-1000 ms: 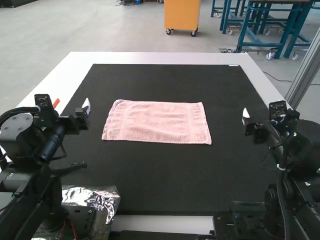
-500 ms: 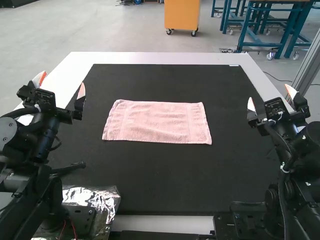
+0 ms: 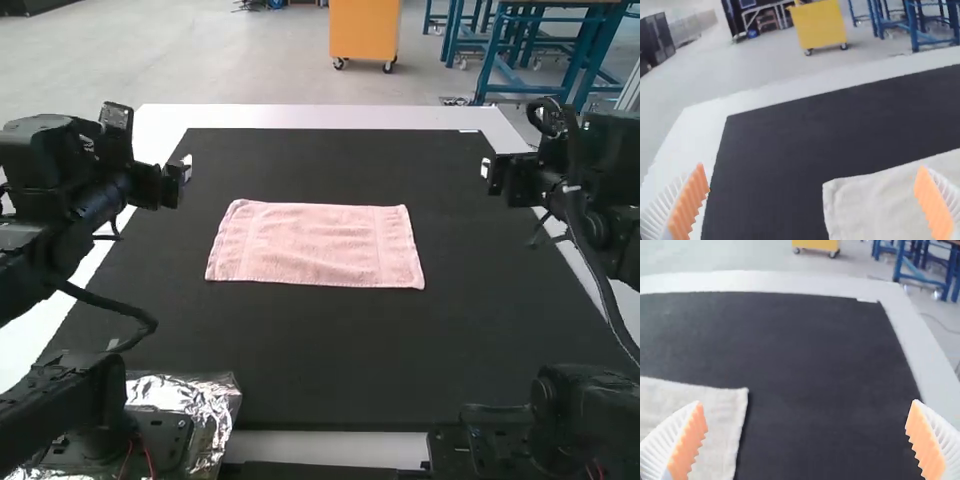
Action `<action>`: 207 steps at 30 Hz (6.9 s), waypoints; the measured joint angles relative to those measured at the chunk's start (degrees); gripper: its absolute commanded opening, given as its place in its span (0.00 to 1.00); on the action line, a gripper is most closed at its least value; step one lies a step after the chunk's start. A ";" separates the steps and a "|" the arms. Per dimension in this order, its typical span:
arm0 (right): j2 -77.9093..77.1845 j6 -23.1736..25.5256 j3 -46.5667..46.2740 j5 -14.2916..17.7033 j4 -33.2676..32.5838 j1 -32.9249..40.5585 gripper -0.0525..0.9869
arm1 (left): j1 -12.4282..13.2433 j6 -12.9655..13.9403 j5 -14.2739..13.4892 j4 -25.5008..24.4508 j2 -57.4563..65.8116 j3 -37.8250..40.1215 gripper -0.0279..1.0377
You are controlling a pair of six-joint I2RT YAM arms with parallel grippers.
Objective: Fold the towel.
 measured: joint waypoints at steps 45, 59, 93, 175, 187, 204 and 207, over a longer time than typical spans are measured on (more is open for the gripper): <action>65.33 4.07 24.70 -7.02 8.28 6.78 0.92 | 0.57 -5.77 -1.44 6.97 68.85 26.71 0.93; 74.71 3.69 35.39 -7.02 8.81 6.99 0.92 | 1.36 -4.94 -1.70 7.50 76.08 33.42 0.93; 77.94 -1.16 38.71 -6.36 7.15 9.79 0.03 | 0.81 -3.56 4.26 6.80 82.53 37.33 0.05; 45.40 2.71 9.62 -22.01 -8.79 5.64 0.93 | 8.28 -4.57 12.39 -6.60 47.69 10.45 0.94; 48.06 3.19 10.51 -21.75 -4.48 5.64 0.92 | 10.19 -5.22 13.51 -7.08 47.12 12.15 0.94; 53.48 3.34 11.21 -21.55 -2.29 8.13 0.87 | 10.19 -5.77 13.90 -6.56 47.12 12.15 0.94; 54.27 3.56 11.45 -21.03 -1.55 8.22 0.66 | 10.19 -5.99 13.97 -6.45 47.12 12.15 0.94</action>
